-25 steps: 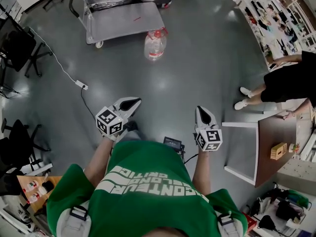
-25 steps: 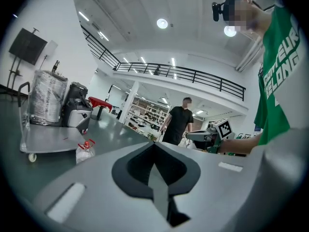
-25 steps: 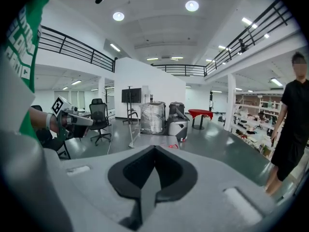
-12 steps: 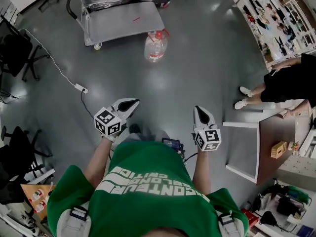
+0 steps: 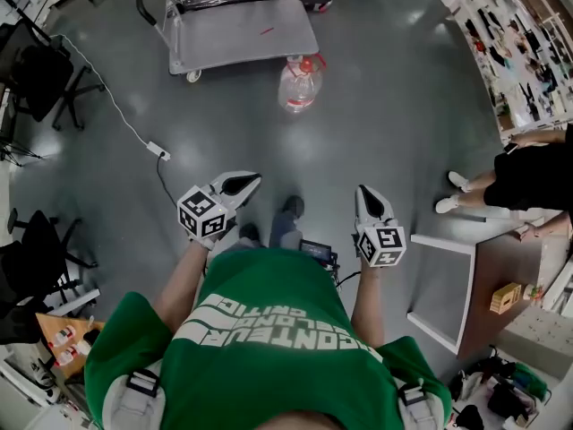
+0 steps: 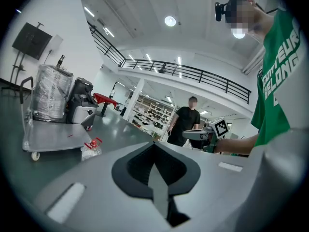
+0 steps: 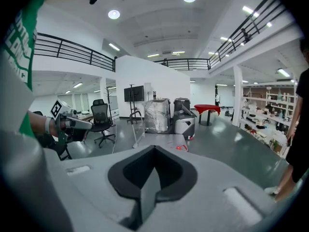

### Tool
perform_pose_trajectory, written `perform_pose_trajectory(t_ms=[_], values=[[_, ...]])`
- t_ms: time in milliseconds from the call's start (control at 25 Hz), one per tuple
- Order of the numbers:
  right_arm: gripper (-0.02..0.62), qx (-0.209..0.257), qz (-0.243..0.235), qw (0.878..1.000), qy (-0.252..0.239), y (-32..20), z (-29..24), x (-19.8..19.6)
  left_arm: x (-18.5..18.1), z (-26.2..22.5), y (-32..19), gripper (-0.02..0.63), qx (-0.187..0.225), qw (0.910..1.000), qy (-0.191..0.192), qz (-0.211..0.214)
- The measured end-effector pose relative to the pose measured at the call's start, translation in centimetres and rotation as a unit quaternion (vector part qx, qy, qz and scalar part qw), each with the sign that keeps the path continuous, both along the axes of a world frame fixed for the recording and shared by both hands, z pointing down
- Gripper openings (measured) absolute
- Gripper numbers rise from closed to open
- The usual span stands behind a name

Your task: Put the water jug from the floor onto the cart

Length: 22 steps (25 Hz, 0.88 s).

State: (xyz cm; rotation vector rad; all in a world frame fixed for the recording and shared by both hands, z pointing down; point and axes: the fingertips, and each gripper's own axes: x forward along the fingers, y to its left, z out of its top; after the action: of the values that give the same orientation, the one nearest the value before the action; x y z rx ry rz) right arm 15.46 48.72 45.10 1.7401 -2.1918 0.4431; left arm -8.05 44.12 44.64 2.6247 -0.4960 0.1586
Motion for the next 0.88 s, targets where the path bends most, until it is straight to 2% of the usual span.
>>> perform_pose_trajectory(t_ms=[200, 360, 640, 880], values=[[-0.009, 0.016, -0.032, 0.999, 0.0, -5.0, -0.6, 0.6, 0.8, -0.4, -2.8, 0.009, -0.001, 0.9996, -0.001, -0.027], [-0.009, 0.023, -0.048, 0.999, 0.003, -8.7, -0.8, 3.3, 3.6, -0.7, -5.7, 0.009, 0.008, 0.9994, -0.005, -0.034], [-0.008, 0.025, -0.057, 0.998, -0.005, -12.2, -0.6, 8.5, 8.7, -1.8, -9.0, 0.009, 0.026, 0.9988, -0.012, -0.04], [-0.008, 0.036, -0.086, 0.996, -0.009, -13.7, -0.1, 10.4, 11.6, -1.8, -10.0, 0.011, 0.03, 0.9982, -0.019, -0.049]])
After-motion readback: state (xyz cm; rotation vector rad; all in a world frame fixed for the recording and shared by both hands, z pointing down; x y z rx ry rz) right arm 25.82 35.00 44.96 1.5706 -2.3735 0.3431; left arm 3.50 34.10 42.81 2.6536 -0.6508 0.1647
